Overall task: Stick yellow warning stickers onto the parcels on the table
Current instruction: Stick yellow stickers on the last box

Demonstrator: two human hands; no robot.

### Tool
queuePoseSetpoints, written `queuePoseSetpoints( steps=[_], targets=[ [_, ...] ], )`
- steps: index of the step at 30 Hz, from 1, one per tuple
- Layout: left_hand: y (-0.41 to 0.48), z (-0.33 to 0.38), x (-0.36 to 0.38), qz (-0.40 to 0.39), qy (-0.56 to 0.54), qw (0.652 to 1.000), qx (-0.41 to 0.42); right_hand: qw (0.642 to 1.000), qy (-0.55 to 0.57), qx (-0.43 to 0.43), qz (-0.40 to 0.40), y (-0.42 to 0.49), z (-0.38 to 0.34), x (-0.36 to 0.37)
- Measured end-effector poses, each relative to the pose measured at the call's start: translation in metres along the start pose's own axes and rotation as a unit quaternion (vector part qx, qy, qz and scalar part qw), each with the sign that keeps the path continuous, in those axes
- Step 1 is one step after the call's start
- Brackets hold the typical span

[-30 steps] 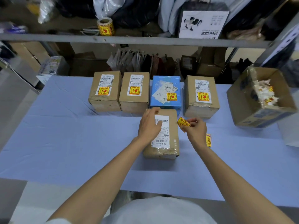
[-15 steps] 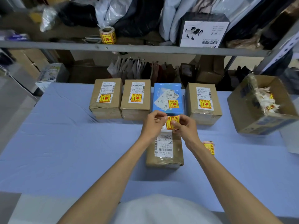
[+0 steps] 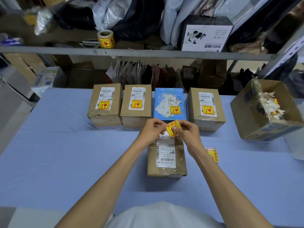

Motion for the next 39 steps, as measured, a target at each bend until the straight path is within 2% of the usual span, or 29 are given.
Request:
queuePoseSetpoints(
  steps=[7,15,39],
  targets=[
    [0.003,-0.002,0.002,-0.053,0.052,0.997,-0.01,1.0,-0.024,-0.001,0.02,0.002,-0.003,-0.008],
    [0.007,0.004,-0.001,-0.057,0.087,0.995,0.007,0.999,-0.031,-0.01,0.011,0.006,-0.015,-0.009],
    [0.003,0.015,-0.003,-0.066,0.068,0.995,0.031,0.999,-0.031,-0.012,0.006,0.003,-0.018,-0.006]
  ],
)
Point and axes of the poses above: each hand's wrist, its own y-axis towards the middle knuckle, its own x-axis out of the palm, z = x × y, the point moved 8 cm from there along y, towards the middle knuckle, and after that the axes turned 9 degrees about x, right-handed, at the moved point
